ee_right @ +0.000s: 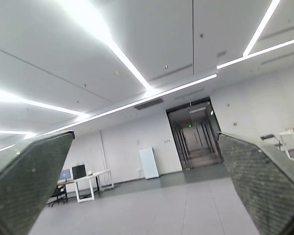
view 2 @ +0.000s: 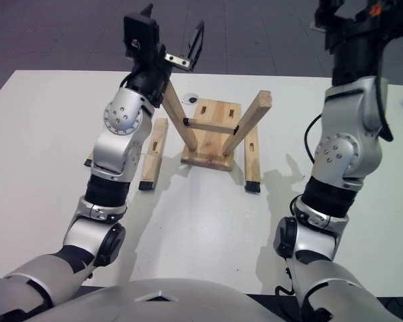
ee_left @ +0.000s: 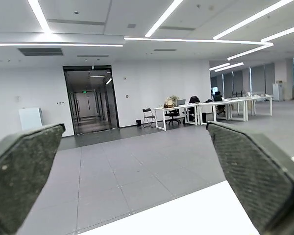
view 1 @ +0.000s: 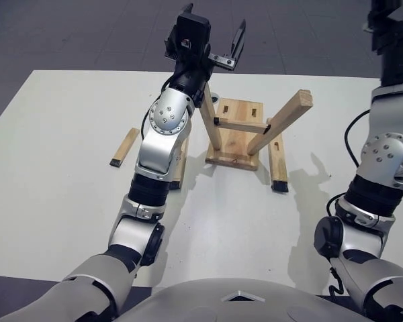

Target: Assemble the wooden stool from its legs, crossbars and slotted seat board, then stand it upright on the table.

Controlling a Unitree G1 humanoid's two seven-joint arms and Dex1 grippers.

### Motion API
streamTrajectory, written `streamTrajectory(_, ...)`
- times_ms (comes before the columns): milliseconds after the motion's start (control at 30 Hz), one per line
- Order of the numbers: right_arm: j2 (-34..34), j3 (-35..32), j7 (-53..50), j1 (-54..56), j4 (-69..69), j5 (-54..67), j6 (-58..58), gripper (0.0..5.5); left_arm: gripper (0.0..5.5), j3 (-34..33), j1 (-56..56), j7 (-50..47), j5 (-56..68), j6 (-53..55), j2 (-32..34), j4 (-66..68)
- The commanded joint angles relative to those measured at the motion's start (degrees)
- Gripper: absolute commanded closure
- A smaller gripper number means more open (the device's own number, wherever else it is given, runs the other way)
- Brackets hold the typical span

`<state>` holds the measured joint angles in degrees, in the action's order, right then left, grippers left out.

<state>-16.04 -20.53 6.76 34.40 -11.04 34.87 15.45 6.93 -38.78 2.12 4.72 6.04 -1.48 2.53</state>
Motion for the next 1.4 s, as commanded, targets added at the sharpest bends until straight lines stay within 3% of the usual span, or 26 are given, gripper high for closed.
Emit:
streamTrajectory(33, 2.45, 1.48, -8.91, -2.38, 3.84, -8.9, -0.55, 0.1, 0.12, -3.29, -2.32, -3.47, -1.77, -4.77, -0.53, -7.59)
streamTrajectory(133, 0.88, 1.63, -18.92, -5.87, 6.04, -20.64, 1.42, 0.1, 0.12, -7.38, 0.22, -7.85, -3.86, -0.01, 0.82, -14.47)
streamTrajectory(300, -1.48, -0.05, -22.27, -13.71, -0.26, -27.15, 7.21, 0.1, 0.12, -12.33, 9.77, -9.69, -4.79, 17.33, 4.24, -16.61)
streamTrajectory(367, -3.27, 2.15, -20.29, -18.9, -4.6, -30.36, 9.16, 0.1, 0.12, -8.82, 13.85, -6.63, -4.82, 25.02, 5.58, -18.54)
streamTrajectory(467, -0.68, 6.09, -17.61, -24.41, -10.83, -29.81, 13.07, 0.1, 0.12, -0.67, 17.33, -3.01, -5.71, 29.93, 5.7, -22.35)
streamTrajectory(600, 5.02, 11.91, -18.34, -26.36, -17.41, -30.1, 17.63, 0.1, 0.12, 9.2, 16.33, -1.15, -7.46, 29.61, 2.55, -22.76)
streamTrajectory(700, 8.25, 14.81, -19.58, -26.06, -19.13, -31.79, 19.61, 0.1, 0.12, 10.59, 14.95, -2.87, -9.43, 29.66, 0.53, -20.01)
streamTrajectory(933, 9.4, 14.57, -20.57, -26.51, -16.24, -35.75, 20.39, 0.1, 0.12, 4.41, 14.5, -8.02, -12.25, 29.58, -0.45, -14.87)
streamTrajectory(1133, 9.4, 1.37, -27.66, -25.9, -12.03, -37.54, 23.03, 0.1, 0.12, -5.62, 16.51, -14.69, -11.02, 28.84, -3.89, -18.31)
streamTrajectory(1200, 8.98, 3.41, -23.93, -25.95, -13.55, -36.25, 21.27, 0.1, 0.12, -2.32, 16.38, -9.78, -10.05, 26.14, -2.49, -19.84)
streamTrajectory(1300, 9.9, 11.83, -16.51, -25.42, -17.9, -33.66, 18.87, 0.1, 0.12, 7.47, 16.34, -0.88, -10.28, 24.6, 0.12, -20.4)
streamTrajectory(1400, 12.49, 17.07, -15.15, -24.54, -19.49, -33.42, 19.16, 0.1, 0.12, 10.39, 16.13, 1.0, -10.84, 25.44, -0.79, -16.69)
